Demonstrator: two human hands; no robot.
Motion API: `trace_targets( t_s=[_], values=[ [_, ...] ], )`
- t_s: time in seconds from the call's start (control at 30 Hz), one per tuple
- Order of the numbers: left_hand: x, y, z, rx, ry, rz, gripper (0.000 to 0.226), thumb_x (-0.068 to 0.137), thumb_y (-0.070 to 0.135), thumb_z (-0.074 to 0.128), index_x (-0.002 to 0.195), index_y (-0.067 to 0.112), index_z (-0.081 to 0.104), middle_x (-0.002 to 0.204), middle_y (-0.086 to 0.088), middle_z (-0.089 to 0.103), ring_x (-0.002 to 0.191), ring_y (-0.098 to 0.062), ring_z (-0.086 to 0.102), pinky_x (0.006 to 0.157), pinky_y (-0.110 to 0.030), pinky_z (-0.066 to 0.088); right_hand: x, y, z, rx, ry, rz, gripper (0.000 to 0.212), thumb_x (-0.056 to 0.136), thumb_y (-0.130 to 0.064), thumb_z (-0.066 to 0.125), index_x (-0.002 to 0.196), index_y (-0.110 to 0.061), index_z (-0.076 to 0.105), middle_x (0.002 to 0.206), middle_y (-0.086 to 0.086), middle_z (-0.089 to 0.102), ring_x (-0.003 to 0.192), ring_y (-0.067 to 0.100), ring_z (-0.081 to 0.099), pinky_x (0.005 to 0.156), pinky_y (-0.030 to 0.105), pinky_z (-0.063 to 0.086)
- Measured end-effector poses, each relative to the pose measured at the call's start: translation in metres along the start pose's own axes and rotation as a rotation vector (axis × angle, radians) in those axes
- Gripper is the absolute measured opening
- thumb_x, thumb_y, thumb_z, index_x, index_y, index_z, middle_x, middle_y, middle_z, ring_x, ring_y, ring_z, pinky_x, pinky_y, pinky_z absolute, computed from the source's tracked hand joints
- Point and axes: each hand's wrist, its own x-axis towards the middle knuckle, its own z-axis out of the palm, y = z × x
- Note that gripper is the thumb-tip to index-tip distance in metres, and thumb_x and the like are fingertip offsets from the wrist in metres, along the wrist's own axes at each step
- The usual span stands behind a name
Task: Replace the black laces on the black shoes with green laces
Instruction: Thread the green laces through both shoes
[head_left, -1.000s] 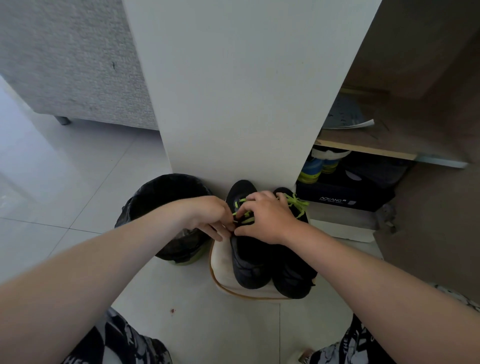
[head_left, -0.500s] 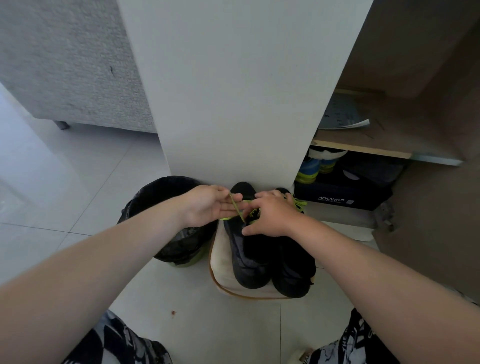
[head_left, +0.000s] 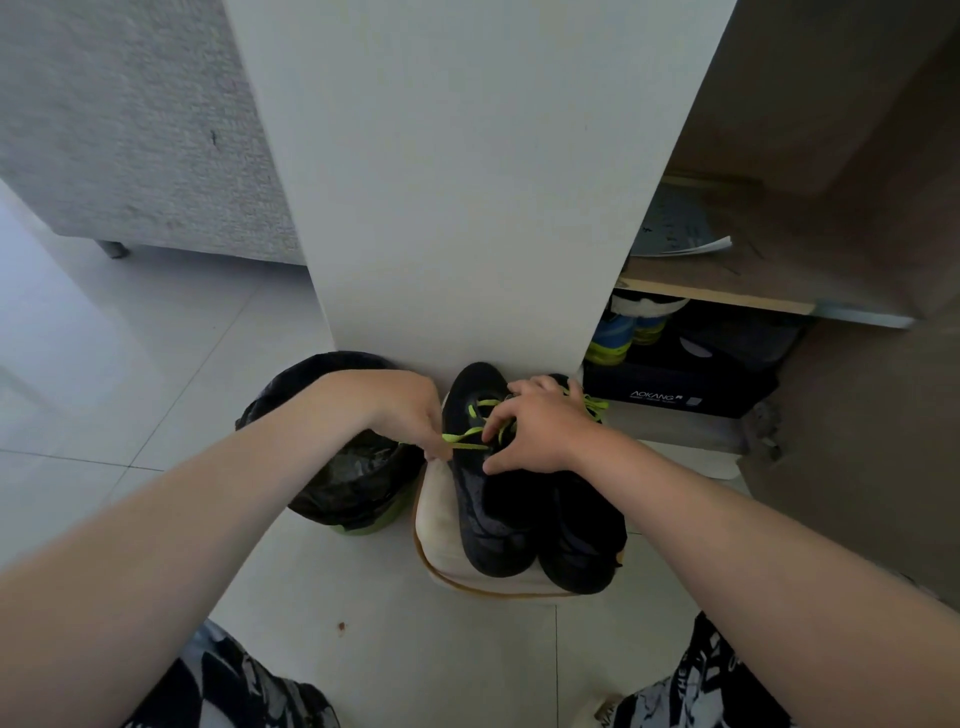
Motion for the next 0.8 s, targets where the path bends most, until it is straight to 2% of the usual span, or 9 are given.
trace_targets(
  t_s=[0.1,0.2,0.27,0.37,0.43,0.5,0.57,0.63,0.8],
  values=[
    [-0.003,-0.015,-0.008,-0.192,0.057,-0.036,0.032,0.089,0.041,0.062,0.067,0.018,0.065,0.062,0.008,0.053,0.059,-0.011,0.047,0.064,-0.028,0.042,0.001,0.004,0.001,-0.010,-0.009,0.018,0.041,0.064,-0.067,0.078,0.101,-0.052,0.069,0.159,-0.001,0.032,0.149,0.026,0.017,0.119,0.061,0.001],
    [-0.005,-0.046,-0.005,-0.843,0.360,-0.052,0.031,0.077,0.022,0.065,0.054,0.019,0.045,0.052,0.004,0.037,0.048,-0.015,0.032,0.054,-0.027,0.034,0.002,0.006,0.002,0.021,0.000,-0.009,0.046,0.065,-0.064,0.080,0.108,-0.051,0.068,0.159,-0.001,0.033,0.148,0.027,0.021,0.120,0.059,0.007],
    [-0.006,-0.052,0.002,-1.249,0.473,-0.017,0.021,0.066,0.023,0.069,0.058,0.014,0.052,0.056,0.000,0.048,0.054,-0.015,0.046,0.060,-0.026,0.045,0.003,0.004,0.003,0.113,0.045,-0.081,0.066,0.066,-0.056,0.084,0.127,-0.048,0.058,0.156,-0.003,0.037,0.144,0.026,0.031,0.118,0.055,0.020],
    [-0.004,-0.036,0.005,-1.622,0.398,0.113,0.037,0.089,0.007,0.047,0.061,0.007,0.070,0.081,-0.008,0.070,0.082,-0.019,0.068,0.089,-0.028,0.052,0.004,0.002,0.007,0.309,0.067,-0.088,0.113,0.061,-0.042,0.093,0.153,-0.035,0.027,0.154,0.000,0.042,0.142,0.025,0.038,0.115,0.048,0.034],
    [0.000,-0.023,0.006,-1.738,0.324,0.175,0.051,0.096,0.004,0.038,0.056,0.007,0.070,0.070,-0.011,0.066,0.065,-0.020,0.069,0.088,-0.035,0.054,0.007,0.004,0.010,0.388,0.006,-0.049,0.122,0.062,-0.037,0.094,0.157,-0.029,0.019,0.157,0.004,0.038,0.145,0.023,0.036,0.116,0.043,0.035],
    [0.003,-0.012,0.006,-1.571,0.297,0.119,0.037,0.096,0.011,0.045,0.061,0.008,0.057,0.057,-0.008,0.046,0.044,-0.014,0.051,0.068,-0.029,0.051,0.007,0.005,0.009,0.387,-0.039,-0.014,0.118,0.062,-0.037,0.095,0.156,-0.027,0.024,0.156,0.004,0.039,0.143,0.023,0.040,0.115,0.040,0.036],
    [0.007,-0.010,0.009,-0.949,0.361,0.018,0.028,0.091,0.016,0.054,0.063,0.010,0.053,0.058,-0.005,0.047,0.047,-0.015,0.044,0.051,-0.022,0.039,0.007,0.009,0.006,0.317,-0.030,0.015,0.103,0.062,-0.042,0.094,0.149,-0.028,0.040,0.148,0.001,0.047,0.134,0.023,0.048,0.111,0.037,0.039],
    [0.008,-0.005,0.011,-0.445,0.361,0.005,0.030,0.089,0.022,0.059,0.061,0.013,0.053,0.059,-0.001,0.055,0.054,-0.015,0.049,0.050,-0.024,0.036,0.006,0.011,0.005,0.215,-0.035,0.015,0.087,0.064,-0.045,0.091,0.140,-0.032,0.052,0.140,-0.001,0.052,0.128,0.023,0.052,0.106,0.037,0.043],
    [-0.001,0.003,0.011,-0.182,0.182,-0.028,0.026,0.089,0.043,0.061,0.094,0.017,0.059,0.067,0.003,0.071,0.074,-0.013,0.062,0.061,-0.024,0.041,0.003,0.014,0.007,0.229,-0.036,0.055,0.089,0.069,-0.028,0.083,0.146,-0.034,0.039,0.143,0.001,0.052,0.123,0.025,0.055,0.098,0.036,0.049]
  ],
)
